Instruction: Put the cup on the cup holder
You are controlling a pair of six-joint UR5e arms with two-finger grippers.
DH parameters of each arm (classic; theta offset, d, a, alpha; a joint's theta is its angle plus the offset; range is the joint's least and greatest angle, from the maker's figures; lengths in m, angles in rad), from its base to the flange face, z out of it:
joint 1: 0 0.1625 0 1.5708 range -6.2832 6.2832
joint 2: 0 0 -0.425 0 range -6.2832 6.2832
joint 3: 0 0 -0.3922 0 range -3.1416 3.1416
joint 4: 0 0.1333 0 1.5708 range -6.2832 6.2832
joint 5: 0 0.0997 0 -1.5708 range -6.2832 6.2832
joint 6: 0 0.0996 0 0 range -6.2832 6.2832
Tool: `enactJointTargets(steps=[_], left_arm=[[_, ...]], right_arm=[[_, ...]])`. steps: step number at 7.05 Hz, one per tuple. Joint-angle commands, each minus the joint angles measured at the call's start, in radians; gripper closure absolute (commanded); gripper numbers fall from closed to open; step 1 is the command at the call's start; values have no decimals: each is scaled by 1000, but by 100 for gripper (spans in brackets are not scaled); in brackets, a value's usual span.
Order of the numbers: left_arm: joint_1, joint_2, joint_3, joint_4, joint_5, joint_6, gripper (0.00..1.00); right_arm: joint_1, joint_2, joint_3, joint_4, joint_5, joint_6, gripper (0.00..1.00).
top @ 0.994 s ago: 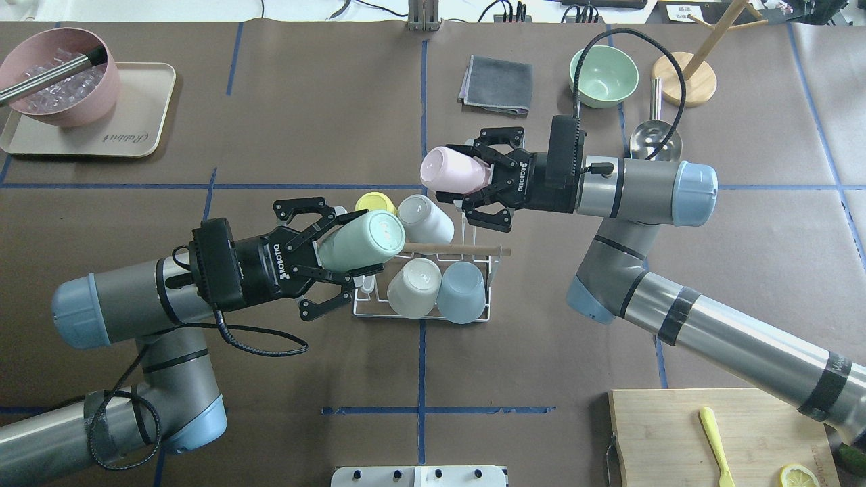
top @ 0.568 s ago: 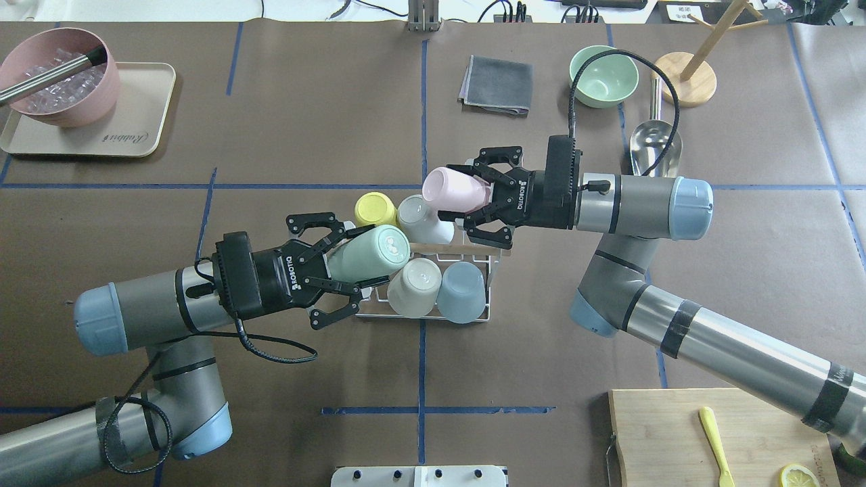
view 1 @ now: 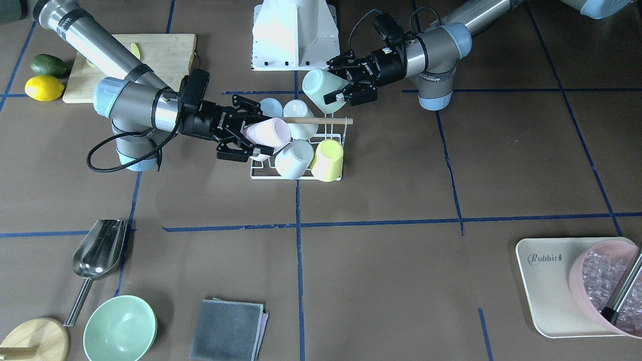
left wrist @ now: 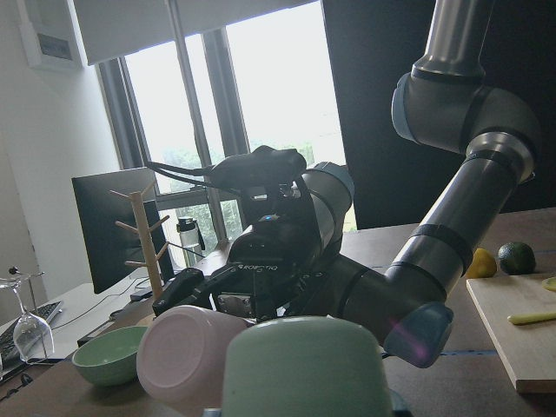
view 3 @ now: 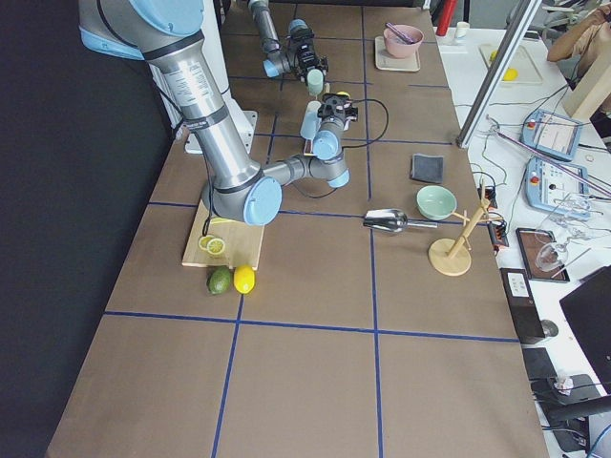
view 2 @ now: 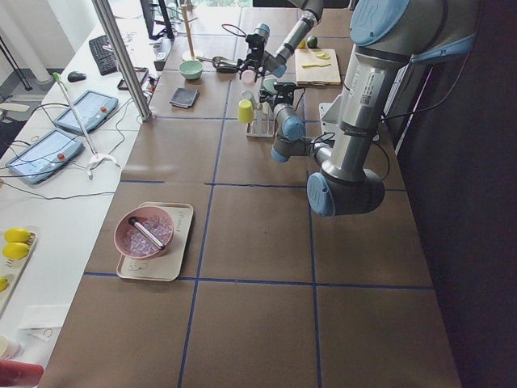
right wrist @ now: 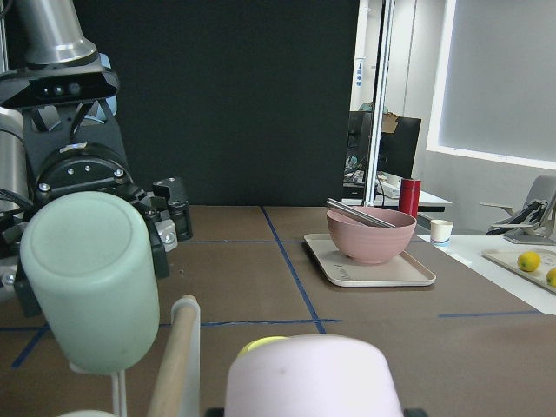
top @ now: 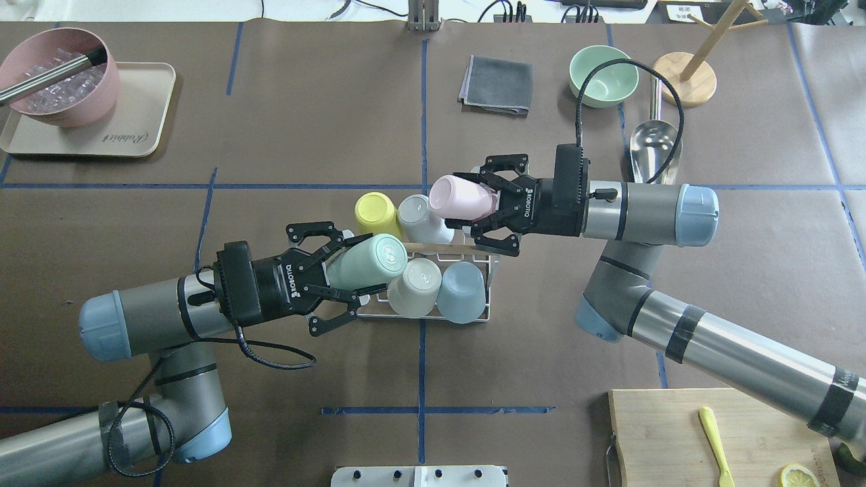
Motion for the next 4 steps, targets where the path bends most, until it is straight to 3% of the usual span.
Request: enactJointTargets(steps=[1, 3, 4], left_arm=[[6, 0, 43, -30, 10, 0, 92], [6, 0, 45, -32, 17, 0, 91], [6, 0, 45, -32, 17, 0, 75]], right_arm=[[-3, -12, 4, 6, 7, 9, 1], [-1, -13, 4, 6, 8, 14, 0], [2, -12, 4, 6, 8, 14, 0]])
